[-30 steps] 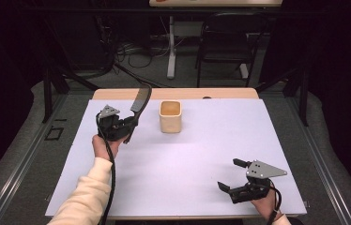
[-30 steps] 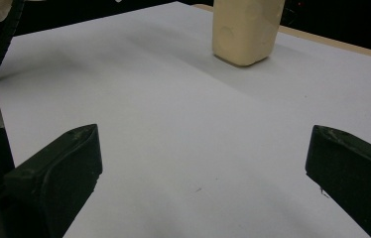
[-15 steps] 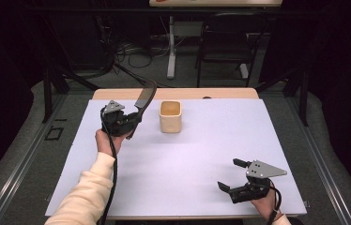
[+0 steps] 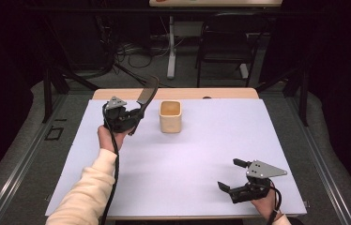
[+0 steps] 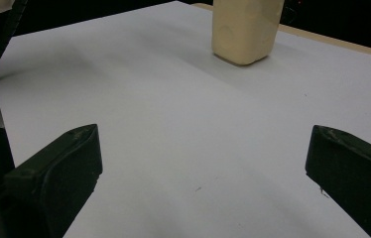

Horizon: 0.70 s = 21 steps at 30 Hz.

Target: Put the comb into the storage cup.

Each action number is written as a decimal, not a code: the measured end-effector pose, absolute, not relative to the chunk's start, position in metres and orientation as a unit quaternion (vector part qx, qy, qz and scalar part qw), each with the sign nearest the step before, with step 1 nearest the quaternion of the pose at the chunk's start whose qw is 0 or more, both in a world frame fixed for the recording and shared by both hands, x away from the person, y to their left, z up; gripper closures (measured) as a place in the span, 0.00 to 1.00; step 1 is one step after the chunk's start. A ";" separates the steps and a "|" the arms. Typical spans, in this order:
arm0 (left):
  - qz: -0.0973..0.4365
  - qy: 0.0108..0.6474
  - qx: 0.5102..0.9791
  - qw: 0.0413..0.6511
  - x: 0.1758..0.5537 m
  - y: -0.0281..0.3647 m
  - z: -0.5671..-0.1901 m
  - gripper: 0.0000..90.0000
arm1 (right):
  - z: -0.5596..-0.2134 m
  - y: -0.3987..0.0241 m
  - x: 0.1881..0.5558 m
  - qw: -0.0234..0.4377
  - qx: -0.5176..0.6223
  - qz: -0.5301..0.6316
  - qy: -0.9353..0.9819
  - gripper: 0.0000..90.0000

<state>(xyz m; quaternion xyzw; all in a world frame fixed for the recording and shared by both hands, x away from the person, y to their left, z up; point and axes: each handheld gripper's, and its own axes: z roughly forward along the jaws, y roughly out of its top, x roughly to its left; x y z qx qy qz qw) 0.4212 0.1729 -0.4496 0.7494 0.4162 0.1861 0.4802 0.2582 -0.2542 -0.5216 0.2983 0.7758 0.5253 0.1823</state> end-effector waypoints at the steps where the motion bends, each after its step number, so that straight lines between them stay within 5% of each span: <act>1: 0.186 0.415 0.750 0.481 0.422 0.172 -0.449 0.80 | -0.522 -0.254 0.258 0.181 0.300 0.524 0.776 0.01; 21: 0.184 0.401 0.748 0.497 0.436 0.156 -0.444 0.80 | -0.522 -0.254 0.258 0.182 0.300 0.523 0.777 0.01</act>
